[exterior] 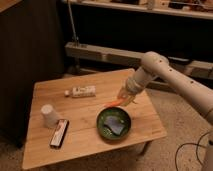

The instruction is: Place the pepper in the ceramic bowl

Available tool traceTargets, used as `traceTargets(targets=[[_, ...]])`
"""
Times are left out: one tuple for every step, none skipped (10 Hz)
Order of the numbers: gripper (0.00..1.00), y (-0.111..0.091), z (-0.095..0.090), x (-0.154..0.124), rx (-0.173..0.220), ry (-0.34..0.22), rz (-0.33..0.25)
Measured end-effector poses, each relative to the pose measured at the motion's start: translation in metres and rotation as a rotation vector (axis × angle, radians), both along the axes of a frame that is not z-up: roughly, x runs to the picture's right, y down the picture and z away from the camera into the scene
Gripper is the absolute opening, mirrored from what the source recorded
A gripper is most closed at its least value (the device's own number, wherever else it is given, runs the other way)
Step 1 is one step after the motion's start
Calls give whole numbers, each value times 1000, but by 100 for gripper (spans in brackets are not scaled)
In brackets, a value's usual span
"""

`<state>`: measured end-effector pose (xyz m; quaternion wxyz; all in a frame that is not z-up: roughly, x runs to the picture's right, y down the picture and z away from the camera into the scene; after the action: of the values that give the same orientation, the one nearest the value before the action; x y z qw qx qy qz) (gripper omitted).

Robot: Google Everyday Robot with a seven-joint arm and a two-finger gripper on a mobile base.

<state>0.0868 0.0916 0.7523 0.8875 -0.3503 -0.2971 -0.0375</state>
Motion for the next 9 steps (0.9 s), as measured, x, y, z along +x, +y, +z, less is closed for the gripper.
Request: traceTargets(targets=[[11,20,7,1,-26,11,-1],[21,31,13,2,-44,21,-1],[33,35,19,2,-54,32,4],[43,37,25,-1,-61,40,12],[53,36,30,-5,-64,44,25],[61,34,33,-9,-64,45,35],[75,29,37,-21,-65,34,44],[79,27,38,-28,-66,26,49],[80,26,40,-31,-73,28,57]])
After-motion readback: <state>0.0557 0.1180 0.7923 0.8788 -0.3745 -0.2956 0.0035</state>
